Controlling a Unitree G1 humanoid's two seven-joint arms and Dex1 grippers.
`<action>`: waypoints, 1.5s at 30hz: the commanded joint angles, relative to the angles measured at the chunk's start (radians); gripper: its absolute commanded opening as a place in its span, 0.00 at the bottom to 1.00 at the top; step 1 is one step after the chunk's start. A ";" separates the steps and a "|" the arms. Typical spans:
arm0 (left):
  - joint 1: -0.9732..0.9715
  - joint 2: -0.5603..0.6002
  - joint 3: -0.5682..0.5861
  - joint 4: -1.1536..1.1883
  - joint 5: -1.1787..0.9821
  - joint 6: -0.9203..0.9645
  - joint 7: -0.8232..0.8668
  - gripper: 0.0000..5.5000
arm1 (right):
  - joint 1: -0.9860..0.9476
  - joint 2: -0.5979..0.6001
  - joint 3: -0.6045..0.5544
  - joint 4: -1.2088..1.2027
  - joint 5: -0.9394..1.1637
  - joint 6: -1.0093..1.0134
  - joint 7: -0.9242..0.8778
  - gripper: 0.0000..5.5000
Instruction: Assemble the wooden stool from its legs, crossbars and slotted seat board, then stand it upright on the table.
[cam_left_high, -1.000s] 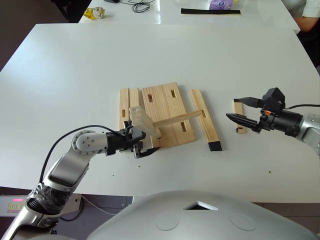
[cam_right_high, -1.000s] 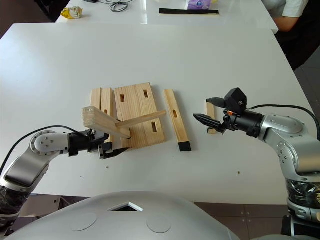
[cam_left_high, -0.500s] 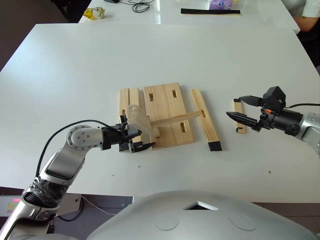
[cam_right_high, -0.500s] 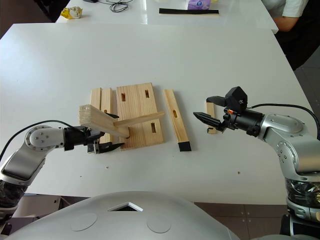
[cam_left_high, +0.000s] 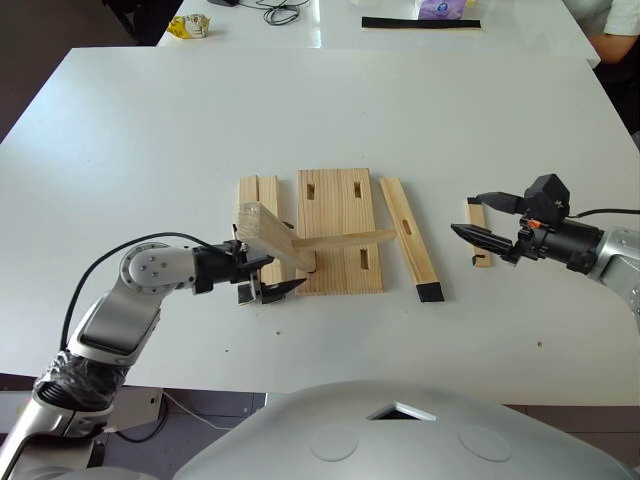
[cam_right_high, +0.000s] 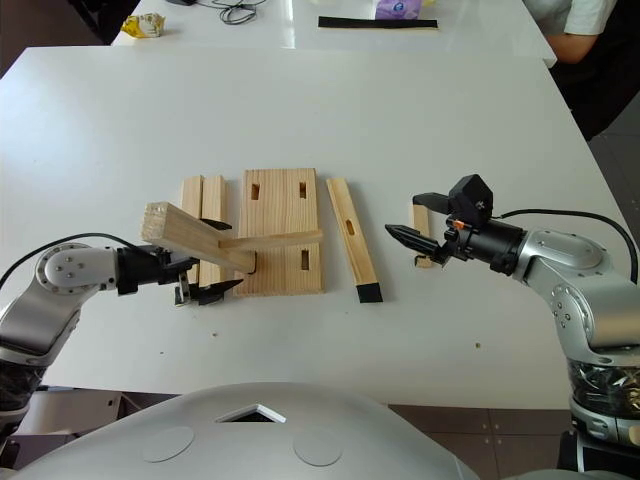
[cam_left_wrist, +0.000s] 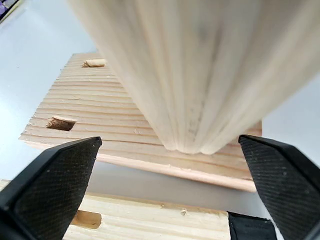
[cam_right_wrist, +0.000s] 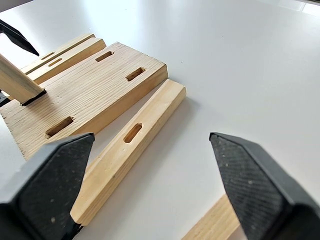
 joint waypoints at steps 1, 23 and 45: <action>0.040 0.077 0.129 -0.036 -0.083 0.070 -0.046 0.92 | 0.030 -0.009 -0.038 -0.020 0.001 -0.007 -0.001 0.77; -0.135 -0.227 0.423 -0.187 -0.337 1.206 0.628 0.92 | 0.146 0.012 -0.112 -0.098 0.007 0.001 -0.039 0.77; -0.035 -0.186 0.397 -0.292 -0.412 1.385 0.752 0.92 | 0.187 0.034 -0.108 -0.125 0.008 0.004 -0.064 0.77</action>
